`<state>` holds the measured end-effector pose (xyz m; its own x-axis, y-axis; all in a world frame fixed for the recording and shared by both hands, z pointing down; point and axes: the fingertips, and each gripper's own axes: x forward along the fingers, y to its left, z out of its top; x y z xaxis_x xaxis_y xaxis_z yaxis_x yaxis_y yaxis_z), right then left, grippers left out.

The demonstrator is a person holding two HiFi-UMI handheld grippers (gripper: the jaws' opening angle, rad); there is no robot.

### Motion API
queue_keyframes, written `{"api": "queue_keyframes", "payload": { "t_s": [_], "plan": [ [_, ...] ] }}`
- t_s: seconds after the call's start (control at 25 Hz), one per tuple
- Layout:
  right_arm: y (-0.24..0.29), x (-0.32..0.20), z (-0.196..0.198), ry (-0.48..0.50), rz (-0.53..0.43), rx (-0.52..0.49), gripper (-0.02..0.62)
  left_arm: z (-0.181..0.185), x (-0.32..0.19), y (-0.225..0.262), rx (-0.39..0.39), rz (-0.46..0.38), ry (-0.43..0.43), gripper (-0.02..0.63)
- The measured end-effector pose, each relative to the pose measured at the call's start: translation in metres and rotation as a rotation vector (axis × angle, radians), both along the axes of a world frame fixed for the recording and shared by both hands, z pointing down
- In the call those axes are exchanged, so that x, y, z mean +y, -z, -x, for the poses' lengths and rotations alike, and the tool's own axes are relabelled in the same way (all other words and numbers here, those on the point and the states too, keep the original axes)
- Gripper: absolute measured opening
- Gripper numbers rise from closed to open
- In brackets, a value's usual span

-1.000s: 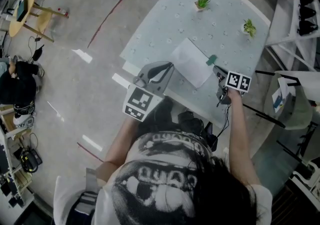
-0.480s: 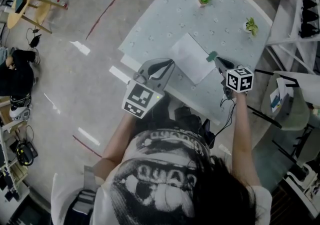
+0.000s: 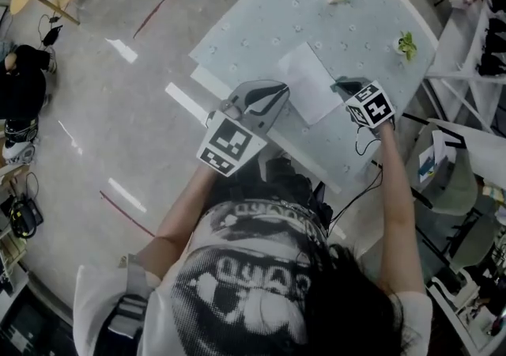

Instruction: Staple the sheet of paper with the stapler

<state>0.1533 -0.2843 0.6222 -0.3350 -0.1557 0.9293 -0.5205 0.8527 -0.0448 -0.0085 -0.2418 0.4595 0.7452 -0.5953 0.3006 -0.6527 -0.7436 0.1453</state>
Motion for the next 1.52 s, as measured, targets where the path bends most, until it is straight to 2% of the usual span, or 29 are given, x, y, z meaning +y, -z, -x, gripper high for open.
{"api": "queue_keyframes", "payload": {
  "t_s": [0.16,0.32,0.52,0.72,0.92,1.04,1.36,1.52],
  "plan": [
    [-0.004,-0.001,0.005,0.108,0.053,0.099,0.005,-0.004,-0.001,-0.003,0.005,-0.005,-0.020,0.009],
    [-0.007,0.001,0.007,0.174,0.105,0.172,0.005,-0.012,0.000,-0.006,0.014,-0.001,-0.034,0.009],
    [-0.008,0.002,0.007,0.170,0.160,0.187,0.005,-0.023,0.000,-0.009,0.027,0.000,-0.049,0.009],
    [-0.008,0.000,0.007,0.205,0.175,0.252,0.002,-0.035,-0.002,-0.011,0.041,0.001,-0.069,0.009],
    [-0.012,0.001,0.006,0.200,0.192,0.250,0.002,-0.042,-0.007,-0.010,0.047,-0.004,-0.080,0.009],
    [-0.015,0.002,0.006,0.235,0.179,0.298,0.002,-0.045,-0.009,-0.009,0.060,-0.009,-0.083,0.009],
    [-0.016,0.001,0.006,0.170,0.196,0.234,0.002,-0.035,-0.013,-0.012,0.035,-0.006,-0.067,0.009],
    [-0.014,0.004,0.007,0.167,0.189,0.178,0.002,-0.032,-0.005,-0.007,-0.004,-0.018,-0.112,0.009]
  ]
}}
